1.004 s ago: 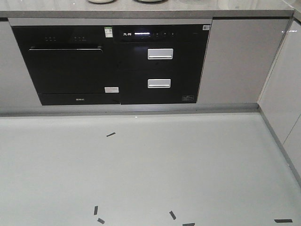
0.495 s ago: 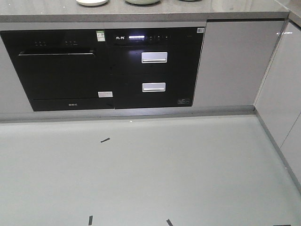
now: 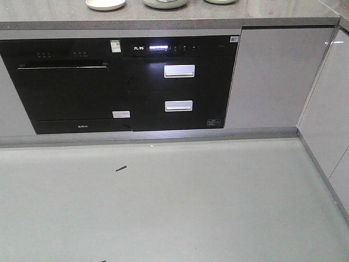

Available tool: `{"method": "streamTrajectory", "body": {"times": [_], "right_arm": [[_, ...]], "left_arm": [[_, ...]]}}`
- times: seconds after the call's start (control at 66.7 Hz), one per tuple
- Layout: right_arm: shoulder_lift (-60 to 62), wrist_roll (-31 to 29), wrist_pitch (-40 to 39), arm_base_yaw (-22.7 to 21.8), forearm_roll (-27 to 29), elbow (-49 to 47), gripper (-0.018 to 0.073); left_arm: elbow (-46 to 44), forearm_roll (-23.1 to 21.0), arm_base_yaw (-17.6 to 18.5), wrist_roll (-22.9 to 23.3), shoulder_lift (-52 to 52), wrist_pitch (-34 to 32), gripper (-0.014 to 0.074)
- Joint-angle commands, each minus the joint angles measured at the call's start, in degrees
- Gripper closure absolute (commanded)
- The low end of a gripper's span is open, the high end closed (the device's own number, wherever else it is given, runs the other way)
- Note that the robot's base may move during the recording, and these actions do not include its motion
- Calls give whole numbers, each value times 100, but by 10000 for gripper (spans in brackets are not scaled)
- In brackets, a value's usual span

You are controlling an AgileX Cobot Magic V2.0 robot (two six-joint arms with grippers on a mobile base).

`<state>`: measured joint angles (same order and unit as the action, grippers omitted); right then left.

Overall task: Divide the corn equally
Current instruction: 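Drive the base toward the counter with the pot and plates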

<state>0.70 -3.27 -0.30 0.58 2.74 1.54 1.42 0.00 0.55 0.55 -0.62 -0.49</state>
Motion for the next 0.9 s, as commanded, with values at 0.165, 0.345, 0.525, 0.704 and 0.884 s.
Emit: {"method": "streamTrajectory", "body": {"times": [0.165,0.345,0.525,0.704,0.884], "right_arm": [[49,-38,-425,-20,-59,50,564],[49,-38,-425,-20,-59,50,564],[49,-38,-425,-20,-59,50,564],[49,-38,-425,-20,-59,50,564],[49,-38,-425,-20,-59,50,564]], "left_arm": [[-98,-55,-19,20,-97,-420,603],[-98,-55,-19,20,-97,-420,603],[-98,-55,-19,20,-97,-420,603],[-98,-55,-19,20,-97,-420,603],[-98,-55,-19,20,-97,-420,603]]}}
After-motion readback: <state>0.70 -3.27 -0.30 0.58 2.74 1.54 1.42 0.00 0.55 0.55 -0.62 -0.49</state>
